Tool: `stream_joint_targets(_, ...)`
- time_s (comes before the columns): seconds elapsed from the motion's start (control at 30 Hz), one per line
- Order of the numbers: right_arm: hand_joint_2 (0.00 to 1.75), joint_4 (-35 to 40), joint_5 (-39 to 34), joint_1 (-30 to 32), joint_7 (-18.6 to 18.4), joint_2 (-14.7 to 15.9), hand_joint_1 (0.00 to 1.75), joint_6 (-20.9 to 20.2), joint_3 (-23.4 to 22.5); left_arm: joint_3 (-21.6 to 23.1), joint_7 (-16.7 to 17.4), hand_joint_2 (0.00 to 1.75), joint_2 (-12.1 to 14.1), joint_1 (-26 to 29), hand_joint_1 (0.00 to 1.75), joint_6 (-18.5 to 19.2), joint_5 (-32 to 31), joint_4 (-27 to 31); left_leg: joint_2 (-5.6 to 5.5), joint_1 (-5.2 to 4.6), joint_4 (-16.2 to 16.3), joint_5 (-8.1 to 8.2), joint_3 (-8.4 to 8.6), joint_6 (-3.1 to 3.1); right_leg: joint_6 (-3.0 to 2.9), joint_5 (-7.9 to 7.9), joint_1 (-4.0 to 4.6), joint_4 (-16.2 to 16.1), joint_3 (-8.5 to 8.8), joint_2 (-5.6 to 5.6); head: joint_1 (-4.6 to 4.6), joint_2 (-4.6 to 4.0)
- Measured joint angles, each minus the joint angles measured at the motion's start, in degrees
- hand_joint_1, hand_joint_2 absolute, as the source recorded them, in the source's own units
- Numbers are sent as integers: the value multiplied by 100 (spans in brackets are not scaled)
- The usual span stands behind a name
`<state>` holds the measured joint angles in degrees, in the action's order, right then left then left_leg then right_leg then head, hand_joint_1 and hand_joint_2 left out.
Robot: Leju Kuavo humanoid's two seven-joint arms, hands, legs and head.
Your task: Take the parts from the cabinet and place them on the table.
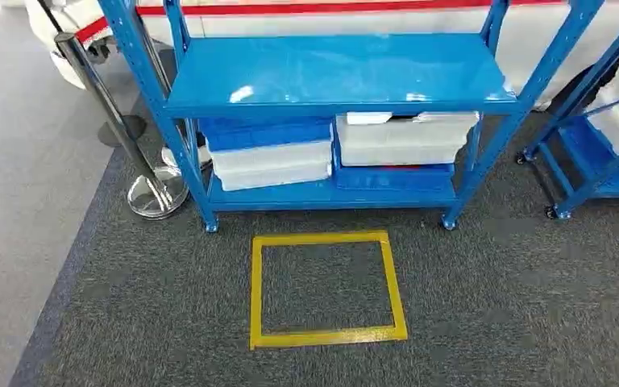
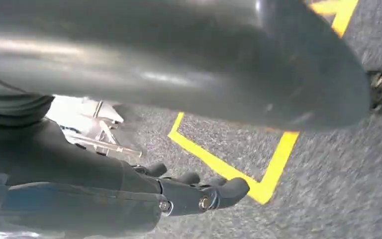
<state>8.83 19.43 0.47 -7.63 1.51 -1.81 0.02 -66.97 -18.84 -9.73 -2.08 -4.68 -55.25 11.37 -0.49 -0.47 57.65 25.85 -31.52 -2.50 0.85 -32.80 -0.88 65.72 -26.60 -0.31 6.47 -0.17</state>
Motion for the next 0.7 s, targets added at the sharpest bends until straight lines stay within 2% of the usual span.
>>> stream_joint_targets(0.03,0,2,-2,-14,7,0,0,2,0,0,-2,0,4,-21,0,-2,-9,0,-3,1,-16,39,47,-16,7,-119,-5,348,-280,12,-2,0)
stream_joint_targets(0.07,0,2,-9,-26,4,2,0,4,-4,0,-4,0,4,-34,0,0,-9,0,-11,0,-19,100,96,-17,34,-344,-12,685,-591,13,0,0)
stream_joint_targets(0.1,0,2,-9,-23,4,13,0,9,-11,0,-7,0,4,-30,0,2,-13,0,-28,0,-19,163,162,-13,36,-562,-12,882,-832,13,0,0)
stream_joint_targets(0.13,0,2,-9,-12,4,15,0,11,-17,0,-9,0,4,-25,0,9,-13,0,-51,1,-19,234,245,-7,64,-663,-12,915,-996,13,0,0)
stream_joint_targets(0.17,0,0,-9,-2,2,20,0,11,-22,0,-9,0,4,-20,0,15,-13,0,-71,9,-19,306,338,6,55,-630,-14,791,-1071,12,0,0)
stream_joint_targets(0.2,0,0,-9,8,0,20,0,13,-24,2,-9,0,2,-19,0,17,-15,0,-92,16,-19,385,447,30,62,-455,-20,521,-1073,12,0,0)
stream_joint_targets(0.23,0,0,-9,30,0,20,0,15,-26,2,-9,0,0,-17,0,18,-13,0,-102,27,-18,472,565,49,62,-115,-22,136,-1044,13,0,0)
stream_joint_targets(0.27,0,-2,-9,67,0,20,0,15,-28,2,-9,0,-4,-4,0,17,-13,0,-101,26,-26,556,594,79,56,421,-22,-241,-1037,15,-2,0)
stream_joint_targets(0.3,0,-22,-13,98,2,20,0,15,-31,0,-7,0,-4,-12,0,17,-11,0,-108,4,55,645,693,114,26,922,-10,-443,-1137,16,0,0)
stream_joint_targets(0.33,0,-22,-18,70,0,20,0,18,-31,0,-7,0,-7,-20,0,17,-11,-2,-117,-3,-14,683,653,159,-38,805,26,-437,-1115,21,0,0)
stream_joint_targets(0.37,0,-15,-22,37,0,17,0,17,-33,0,-7,0,2,-31,0,17,-11,0,-112,0,-82,718,693,186,-85,825,12,-461,-1100,31,2,0)
stream_joint_targets(0.43,0,-11,-28,42,-2,18,0,17,-33,2,-9,0,7,-45,0,17,-11,0,-107,-4,6,658,761,231,-171,753,3,-514,-999,43,2,0)
stream_joint_targets(0.47,0,-2,-28,50,0,13,0,24,-33,2,-9,0,15,-52,0,17,-9,0,-77,12,238,614,683,250,-207,708,-8,-572,-881,34,2,0)
stream_joint_targets(0.5,0,-2,-28,55,0,13,0,24,-33,2,-9,0,15,-54,0,17,-11,0,-38,12,654,549,472,287,-233,658,-14,-603,-782,21,2,0)
stream_joint_targets(0.53,0,-2,-28,53,0,13,0,24,-33,2,-9,0,15,-63,0,17,-11,0,-26,27,1075,612,184,319,-253,606,-13,-621,-718,18,2,0)
stream_joint_targets(0.57,0,-2,-28,43,0,13,0,24,-35,2,-9,0,15,-68,0,17,-11,0,-17,45,1458,828,-106,357,-257,546,-12,-629,-647,21,2,0)
stream_joint_targets(0.6,0,-2,-28,33,0,13,0,26,-35,2,-9,0,15,-60,0,17,-11,0,-10,54,1698,1080,-335,372,-258,483,-11,-630,-573,27,2,0)
stream_joint_targets(0.63,0,-2,-28,34,0,13,0,26,-35,2,-9,0,13,-48,0,17,-11,0,-4,64,1784,1271,-506,383,-257,411,-11,-630,-480,32,2,0)
stream_joint_targets(0.67,0,-2,-28,36,0,13,0,26,-35,2,-7,0,13,-40,0,17,-11,0,2,70,1692,1303,-586,378,-253,342,-11,-630,-383,34,4,0)
stream_joint_targets(0.7,0,-2,-28,37,-2,13,0,26,-37,0,-7,0,13,-35,0,17,-7,0,4,69,1430,1183,-588,368,-241,264,-10,-631,-270,34,2,0)
